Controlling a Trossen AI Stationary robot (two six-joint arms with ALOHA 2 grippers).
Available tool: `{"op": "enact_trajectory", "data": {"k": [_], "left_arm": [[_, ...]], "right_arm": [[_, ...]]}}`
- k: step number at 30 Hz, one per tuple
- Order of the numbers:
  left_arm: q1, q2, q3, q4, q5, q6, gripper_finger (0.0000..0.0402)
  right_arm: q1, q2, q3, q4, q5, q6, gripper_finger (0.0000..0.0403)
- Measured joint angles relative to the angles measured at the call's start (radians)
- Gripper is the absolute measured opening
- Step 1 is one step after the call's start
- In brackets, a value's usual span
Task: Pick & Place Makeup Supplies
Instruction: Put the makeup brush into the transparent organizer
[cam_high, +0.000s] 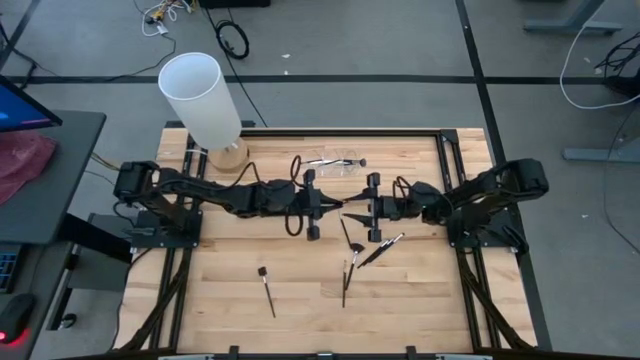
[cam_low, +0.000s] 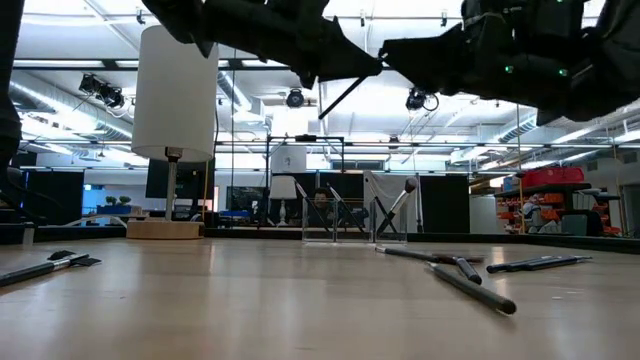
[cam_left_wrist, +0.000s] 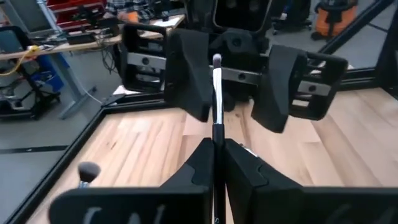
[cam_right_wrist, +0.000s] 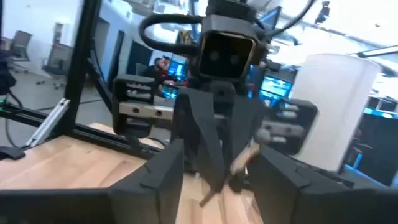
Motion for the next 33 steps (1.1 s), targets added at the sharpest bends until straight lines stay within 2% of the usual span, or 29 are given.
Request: {"op": "enact_trajectory", "data": {"k": [4,8,12,19,28,33], "left_arm": [[-0.003,0.0,0.0,-0.018,0.021,-0.003,0.0025],[-0.006,0.0,0.0,-0.018,0.023,0.0,0.0025],[-0.008,0.0,0.0,-0.018,0.029,0.082,0.0023],[-0.019,0.0,0.0,-0.014,0.109,0.197,0.0027],[-0.019,0.0,0.0,-0.016,0.108,0.194,0.0033],[-0.018,0.0,0.0,-0.021,0.104,0.14,0.0051]], "right_arm": [[0.001,0.0,0.03,-0.021,-0.013,0.013,0.0189],[0.0,0.0,0.035,-0.047,-0.065,0.014,0.0179],[0.0,0.0,0.035,-0.059,-0.082,0.02,0.0153],[0.0,0.0,0.035,-0.06,-0.119,0.029,0.0098],[0.0,0.0,0.035,-0.074,-0.127,0.022,0.0026],[0.0,0.0,0.034,-0.08,-0.126,0.047,0.0011]]}}
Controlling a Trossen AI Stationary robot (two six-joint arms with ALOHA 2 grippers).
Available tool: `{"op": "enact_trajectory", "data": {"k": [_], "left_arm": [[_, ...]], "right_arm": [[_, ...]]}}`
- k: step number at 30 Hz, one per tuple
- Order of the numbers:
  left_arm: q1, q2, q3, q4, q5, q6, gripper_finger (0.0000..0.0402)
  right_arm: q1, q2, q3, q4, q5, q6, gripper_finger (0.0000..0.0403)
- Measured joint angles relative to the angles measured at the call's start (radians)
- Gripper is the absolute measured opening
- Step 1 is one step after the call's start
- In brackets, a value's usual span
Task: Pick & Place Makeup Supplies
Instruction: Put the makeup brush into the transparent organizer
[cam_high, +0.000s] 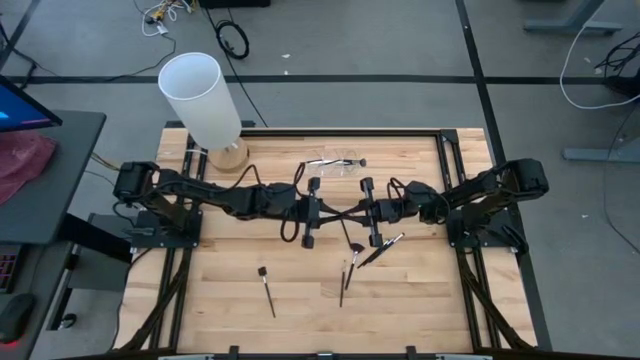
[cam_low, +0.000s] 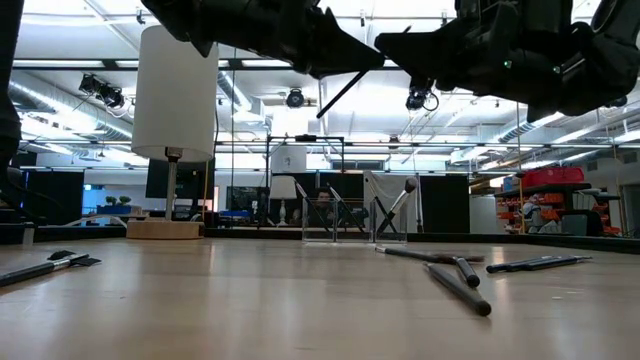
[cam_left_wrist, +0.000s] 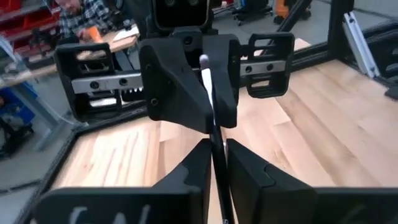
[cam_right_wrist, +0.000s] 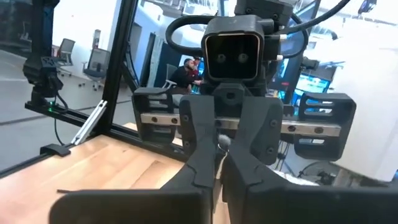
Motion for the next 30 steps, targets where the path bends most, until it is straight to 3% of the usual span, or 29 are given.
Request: {"op": "enact_trajectory", "data": {"k": [5,10,16,20,24,27,30], "left_arm": [[0.0,0.0,0.0,-0.006,-0.053,-0.045,0.0071],[0.001,0.0,0.0,-0.022,-0.118,-0.07,0.0096],[-0.003,0.0,0.001,-0.092,-0.351,-0.074,0.0128],[-0.01,-0.001,0.001,-0.106,-0.499,-0.074,0.0143],[-0.034,-0.002,0.001,-0.118,-0.534,-0.074,0.0149],[-0.056,-0.002,0.001,-0.128,-0.534,-0.075,0.0149],[-0.084,-0.002,0.001,-0.148,-0.534,-0.102,0.0149]], "right_arm": [[-0.001,0.0,0.0,-0.016,0.016,0.071,0.0013],[0.0,0.0,0.0,-0.062,0.154,0.087,0.0013],[0.0,-0.016,0.002,-0.109,0.285,0.11,0.0013],[0.001,-0.075,0.065,-0.332,0.448,0.071,0.0013],[-0.004,-0.123,0.218,-0.682,0.602,0.041,0.0013],[-0.027,-0.124,0.338,-0.829,0.624,-0.034,0.0013],[-0.08,-0.107,0.422,-0.845,0.621,-0.1,0.0013]]}}
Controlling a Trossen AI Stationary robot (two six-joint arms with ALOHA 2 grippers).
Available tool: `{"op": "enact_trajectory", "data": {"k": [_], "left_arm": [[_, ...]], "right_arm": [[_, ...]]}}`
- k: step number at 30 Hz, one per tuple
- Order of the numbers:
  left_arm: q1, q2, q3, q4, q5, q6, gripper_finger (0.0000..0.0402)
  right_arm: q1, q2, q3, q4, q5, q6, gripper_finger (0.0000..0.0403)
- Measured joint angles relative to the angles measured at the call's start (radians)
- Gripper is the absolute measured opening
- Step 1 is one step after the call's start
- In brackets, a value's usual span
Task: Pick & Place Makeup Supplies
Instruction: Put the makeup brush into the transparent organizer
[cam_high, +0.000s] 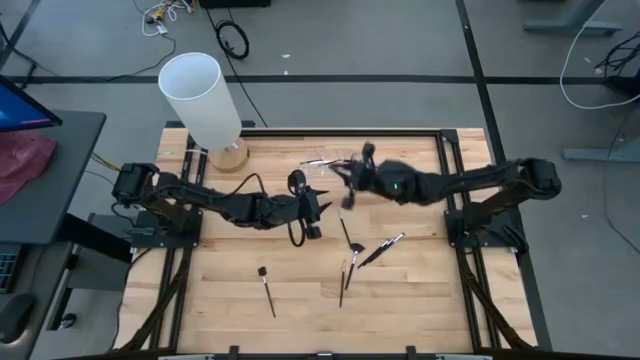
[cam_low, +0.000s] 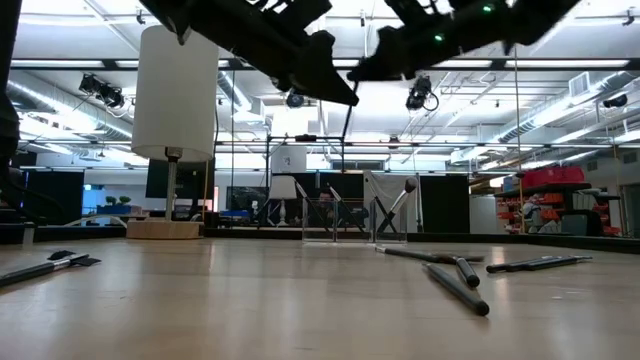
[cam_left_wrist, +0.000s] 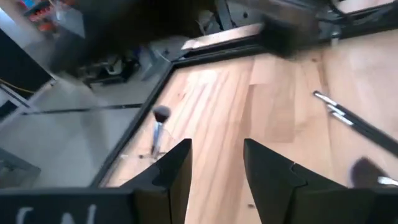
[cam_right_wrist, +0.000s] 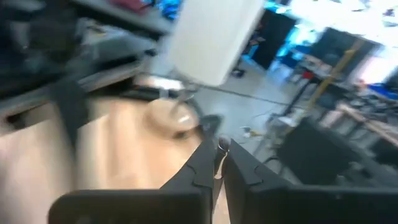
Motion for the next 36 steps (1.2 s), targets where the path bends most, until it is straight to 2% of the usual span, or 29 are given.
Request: {"op": "enact_trajectory", "data": {"k": [2,7,9,17,25,36], "left_arm": [[-0.022,0.0,0.0,-0.024,0.013,-0.05,0.0149],[-0.071,0.0,0.0,-0.156,0.081,-0.151,0.0149],[-0.085,0.0,0.0,-0.229,0.095,-0.198,0.0149],[-0.131,0.0,0.0,-0.529,0.18,-0.483,0.0149],[-0.2,0.0,0.0,-0.781,0.197,-0.801,0.0138],[-0.313,0.0,0.0,-0.859,0.226,-1.099,0.0118]], "right_arm": [[-0.047,0.015,0.042,-0.002,-0.015,0.005,0.0013],[-0.171,0.077,0.075,-0.002,-0.2,0.099,0.0013],[-0.204,0.119,0.075,0.01,-0.226,0.113,0.0013],[-0.263,0.302,0.075,0.08,-0.233,0.116,0.0013],[-0.272,0.349,0.075,0.09,-0.235,0.116,0.0017],[-0.273,0.349,0.075,0.098,-0.233,0.135,0.0098]]}}
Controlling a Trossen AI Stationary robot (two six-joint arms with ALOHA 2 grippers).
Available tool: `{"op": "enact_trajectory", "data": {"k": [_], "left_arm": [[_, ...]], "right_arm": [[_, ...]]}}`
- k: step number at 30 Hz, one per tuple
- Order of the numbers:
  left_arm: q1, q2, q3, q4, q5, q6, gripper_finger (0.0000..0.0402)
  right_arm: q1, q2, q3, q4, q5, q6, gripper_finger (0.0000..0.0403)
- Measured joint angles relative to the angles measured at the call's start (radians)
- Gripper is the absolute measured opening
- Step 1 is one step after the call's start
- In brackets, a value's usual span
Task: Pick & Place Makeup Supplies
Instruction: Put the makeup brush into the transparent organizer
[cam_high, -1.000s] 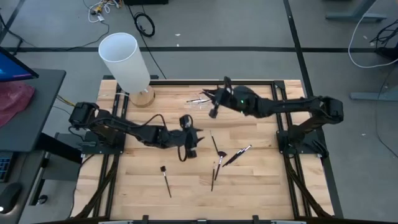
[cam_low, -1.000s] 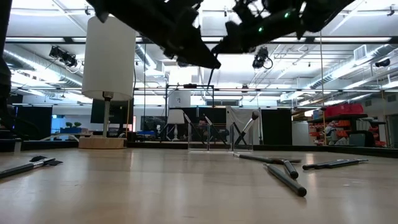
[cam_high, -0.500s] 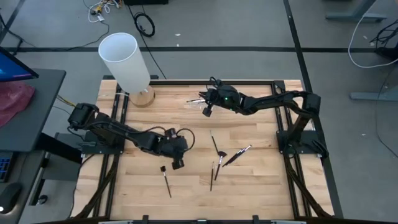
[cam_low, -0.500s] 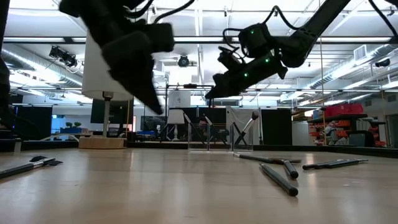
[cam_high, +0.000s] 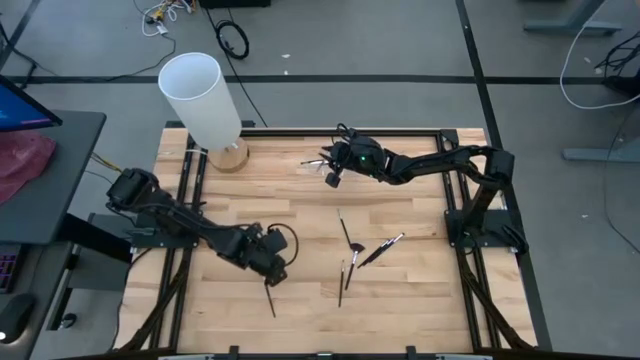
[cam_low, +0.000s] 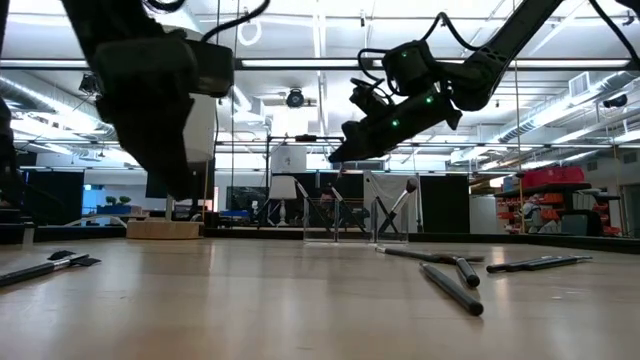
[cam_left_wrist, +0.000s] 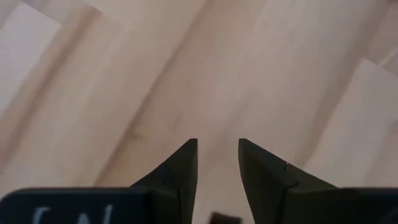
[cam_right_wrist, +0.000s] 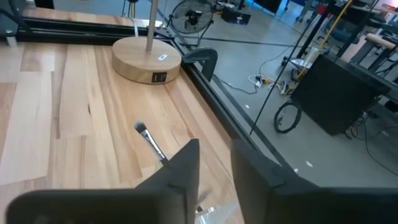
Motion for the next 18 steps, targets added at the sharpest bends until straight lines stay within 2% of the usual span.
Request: {"op": "enact_trajectory", "data": {"k": [6,13,18], "left_arm": [[-0.044,0.0,0.0,0.001,0.0,-0.141,0.0117],[-0.079,0.008,0.0,0.003,0.0,-0.272,0.0117],[-0.105,0.051,0.0,-0.01,0.075,-0.398,0.0117]], "right_arm": [[0.027,0.0,0.0,0.012,0.0,0.0,0.0122],[0.104,-0.003,0.0,0.009,0.003,-0.022,0.0125],[0.171,-0.016,-0.001,0.014,0.003,-0.089,0.0125]]}}
